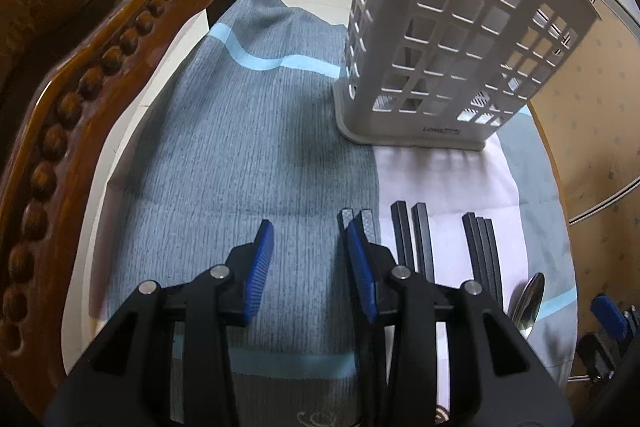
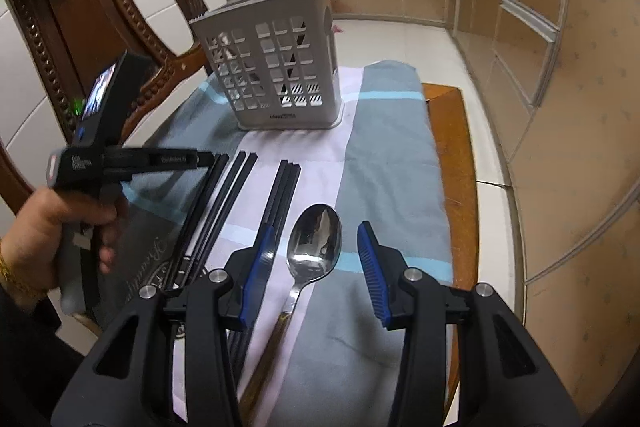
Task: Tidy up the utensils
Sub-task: 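Grasp black chopsticks with the left gripper while the right gripper grasps the steel spoon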
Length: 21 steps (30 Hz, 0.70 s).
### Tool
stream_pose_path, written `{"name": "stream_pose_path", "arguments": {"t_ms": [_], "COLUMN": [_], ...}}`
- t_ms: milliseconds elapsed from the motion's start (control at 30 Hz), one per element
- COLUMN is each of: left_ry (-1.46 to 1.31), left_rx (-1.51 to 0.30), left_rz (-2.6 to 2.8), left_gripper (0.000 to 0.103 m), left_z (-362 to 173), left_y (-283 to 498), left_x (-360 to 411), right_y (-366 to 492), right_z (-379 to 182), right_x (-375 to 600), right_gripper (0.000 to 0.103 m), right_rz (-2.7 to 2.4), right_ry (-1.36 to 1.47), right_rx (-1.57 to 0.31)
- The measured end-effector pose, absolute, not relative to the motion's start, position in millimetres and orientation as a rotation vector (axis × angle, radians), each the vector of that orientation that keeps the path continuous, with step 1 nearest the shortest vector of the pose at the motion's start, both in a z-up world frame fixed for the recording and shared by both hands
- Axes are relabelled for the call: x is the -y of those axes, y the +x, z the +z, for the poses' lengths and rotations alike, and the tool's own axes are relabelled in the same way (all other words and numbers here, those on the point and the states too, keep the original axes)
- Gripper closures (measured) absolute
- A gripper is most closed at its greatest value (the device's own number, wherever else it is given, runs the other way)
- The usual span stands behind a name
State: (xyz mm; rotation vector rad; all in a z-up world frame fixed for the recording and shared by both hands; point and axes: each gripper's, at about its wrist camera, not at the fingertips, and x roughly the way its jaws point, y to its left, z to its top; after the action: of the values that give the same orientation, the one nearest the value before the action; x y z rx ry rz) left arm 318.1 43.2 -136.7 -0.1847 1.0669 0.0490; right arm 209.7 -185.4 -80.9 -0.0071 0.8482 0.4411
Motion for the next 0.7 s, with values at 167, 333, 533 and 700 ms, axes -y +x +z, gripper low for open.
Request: {"name": "stream_pose_path", "arguments": {"t_ms": [167,333,533,700], "left_ry": [-0.194,-0.138,-0.201,-0.238], "left_rx": [-1.102,-1.102,-1.099,-1.101], "left_rz": [0.084,0.089,0.080,0.041], "left_gripper": [0.064,0.064,0.064,0.064], "left_z": [-139,-143,-134,-130], "left_y": [331,343,349,352], "left_x": [-55,-55,-56,-54], "right_y": [241,258,262,265], "right_z": [-96,-110,-113,-119], "right_x": [201,205,202,205], "right_gripper": [0.059,0.059,0.060,0.068], "right_rz": [0.538,0.596,0.640,0.665], "right_ry": [0.020,0.038,0.035,0.028], "right_rx": [-0.895,-0.942,-0.955,-0.973]}}
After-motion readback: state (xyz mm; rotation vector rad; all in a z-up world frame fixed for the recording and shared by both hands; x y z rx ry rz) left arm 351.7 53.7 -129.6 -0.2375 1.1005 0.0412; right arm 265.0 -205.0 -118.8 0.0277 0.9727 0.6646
